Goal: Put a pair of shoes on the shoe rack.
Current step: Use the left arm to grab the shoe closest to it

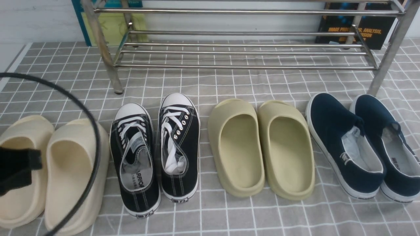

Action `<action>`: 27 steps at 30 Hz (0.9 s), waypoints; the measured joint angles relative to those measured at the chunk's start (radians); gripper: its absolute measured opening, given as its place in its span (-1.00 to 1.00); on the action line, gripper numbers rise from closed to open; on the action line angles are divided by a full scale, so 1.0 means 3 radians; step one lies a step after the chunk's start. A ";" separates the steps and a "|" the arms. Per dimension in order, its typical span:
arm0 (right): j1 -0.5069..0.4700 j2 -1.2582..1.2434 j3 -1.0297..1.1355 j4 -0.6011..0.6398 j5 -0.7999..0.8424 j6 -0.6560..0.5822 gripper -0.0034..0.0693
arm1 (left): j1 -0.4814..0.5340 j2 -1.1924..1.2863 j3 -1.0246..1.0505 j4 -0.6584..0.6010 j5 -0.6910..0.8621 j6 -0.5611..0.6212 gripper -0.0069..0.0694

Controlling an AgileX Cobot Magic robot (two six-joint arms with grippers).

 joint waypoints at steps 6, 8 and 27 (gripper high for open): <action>0.0000 0.0000 0.0000 0.0000 0.0000 0.0000 -0.25 | -0.0696 0.0708 -0.0062 0.0378 -0.0015 -0.0306 -0.53; 0.0000 0.0000 0.0000 0.0000 0.0000 0.0000 -0.25 | -0.0866 0.0866 -0.0065 0.0434 -0.0081 -0.0447 -0.34; 0.0000 0.0000 0.0000 0.0000 0.0000 0.0000 -0.25 | -0.1116 0.2207 -0.0076 0.0743 -0.1190 -0.1803 -0.32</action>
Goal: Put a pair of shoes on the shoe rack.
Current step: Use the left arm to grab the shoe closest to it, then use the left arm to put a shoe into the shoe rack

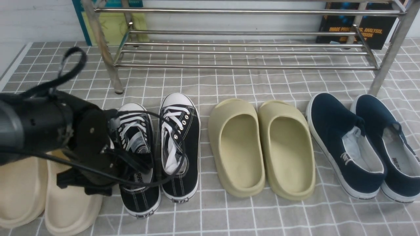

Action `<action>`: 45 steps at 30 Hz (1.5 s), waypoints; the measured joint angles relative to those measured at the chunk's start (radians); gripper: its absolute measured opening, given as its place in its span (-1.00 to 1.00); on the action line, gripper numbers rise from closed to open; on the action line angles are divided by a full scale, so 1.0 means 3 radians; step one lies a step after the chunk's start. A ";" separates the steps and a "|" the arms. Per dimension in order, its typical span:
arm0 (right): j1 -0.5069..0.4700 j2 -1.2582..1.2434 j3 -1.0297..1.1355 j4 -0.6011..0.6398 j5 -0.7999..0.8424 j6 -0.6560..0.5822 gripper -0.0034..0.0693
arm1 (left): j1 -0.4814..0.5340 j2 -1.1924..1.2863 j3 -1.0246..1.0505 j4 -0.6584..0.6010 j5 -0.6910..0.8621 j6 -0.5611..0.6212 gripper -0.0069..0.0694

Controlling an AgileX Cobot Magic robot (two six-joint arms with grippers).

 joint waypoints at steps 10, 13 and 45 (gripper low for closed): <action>0.0000 0.0000 0.0000 0.0000 0.0000 0.0000 -0.25 | -0.0012 -0.0408 -0.0529 -0.0014 0.0682 0.0263 -0.85; 0.0000 0.0000 0.0000 0.0000 0.0000 0.0000 -0.25 | 0.0009 -0.0487 -0.0945 -0.0014 0.0833 0.0454 -0.85; 0.0000 0.0000 0.0000 0.0000 0.0000 0.0000 -0.25 | 0.0589 0.1958 -0.4042 -0.0397 0.0819 0.0871 -0.85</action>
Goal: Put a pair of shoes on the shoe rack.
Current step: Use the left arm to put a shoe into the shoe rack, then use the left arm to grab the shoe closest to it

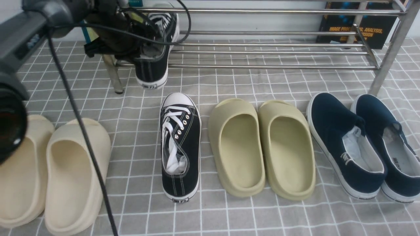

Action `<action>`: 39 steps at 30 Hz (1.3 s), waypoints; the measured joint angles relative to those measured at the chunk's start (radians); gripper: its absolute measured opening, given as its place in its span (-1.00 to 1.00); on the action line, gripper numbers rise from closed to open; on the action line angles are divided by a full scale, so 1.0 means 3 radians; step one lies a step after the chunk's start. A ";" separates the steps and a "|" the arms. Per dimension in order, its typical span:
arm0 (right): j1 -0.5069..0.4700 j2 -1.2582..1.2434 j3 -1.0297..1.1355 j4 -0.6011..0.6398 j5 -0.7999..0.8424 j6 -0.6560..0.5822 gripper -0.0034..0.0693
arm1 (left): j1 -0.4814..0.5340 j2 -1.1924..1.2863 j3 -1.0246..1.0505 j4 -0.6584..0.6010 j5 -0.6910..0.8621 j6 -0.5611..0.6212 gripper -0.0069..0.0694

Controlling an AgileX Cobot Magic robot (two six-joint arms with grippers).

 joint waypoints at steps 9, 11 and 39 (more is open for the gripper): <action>0.0000 0.0000 0.0000 0.0000 0.0000 0.0000 -0.25 | -0.0025 0.0375 -0.0377 0.0069 -0.0041 -0.0062 -0.79; 0.0000 0.0000 0.0000 0.0000 0.0000 0.0000 -0.25 | -0.0025 0.0383 -0.0389 0.0081 -0.0071 -0.0054 -0.76; 0.0000 0.0000 0.0000 0.0000 0.0000 0.0000 -0.25 | -0.0014 -0.1414 0.0646 -0.0120 0.1159 0.0442 -0.02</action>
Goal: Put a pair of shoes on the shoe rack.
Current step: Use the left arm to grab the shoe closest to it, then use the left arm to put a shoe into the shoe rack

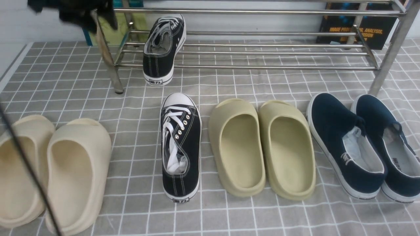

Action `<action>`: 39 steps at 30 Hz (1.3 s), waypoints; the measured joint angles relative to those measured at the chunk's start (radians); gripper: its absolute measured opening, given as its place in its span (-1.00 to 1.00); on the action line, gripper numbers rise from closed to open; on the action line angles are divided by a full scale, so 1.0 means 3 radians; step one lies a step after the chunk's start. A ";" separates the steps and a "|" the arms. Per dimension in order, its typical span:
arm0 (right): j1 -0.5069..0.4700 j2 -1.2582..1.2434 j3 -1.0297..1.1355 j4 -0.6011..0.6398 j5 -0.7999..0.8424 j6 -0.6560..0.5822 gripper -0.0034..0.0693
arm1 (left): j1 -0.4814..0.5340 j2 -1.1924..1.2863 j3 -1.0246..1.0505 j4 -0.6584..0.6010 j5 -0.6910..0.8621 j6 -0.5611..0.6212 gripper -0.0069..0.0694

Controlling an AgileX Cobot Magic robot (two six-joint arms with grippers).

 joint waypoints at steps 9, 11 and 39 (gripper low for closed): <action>0.0000 0.0000 0.0000 0.0000 0.0000 0.0000 -0.25 | -0.0523 -0.0464 0.2001 -0.0142 -0.0712 0.0023 -0.02; 0.0000 0.0000 0.0000 0.0000 0.0000 0.0000 -0.25 | -0.0725 -0.0411 0.2315 -0.0172 -0.1100 -0.0047 -0.02; 0.0000 0.0000 0.0000 0.0000 0.0000 0.0000 -0.25 | -0.0811 -0.0295 0.1702 -0.0006 -0.0984 -0.0289 -0.85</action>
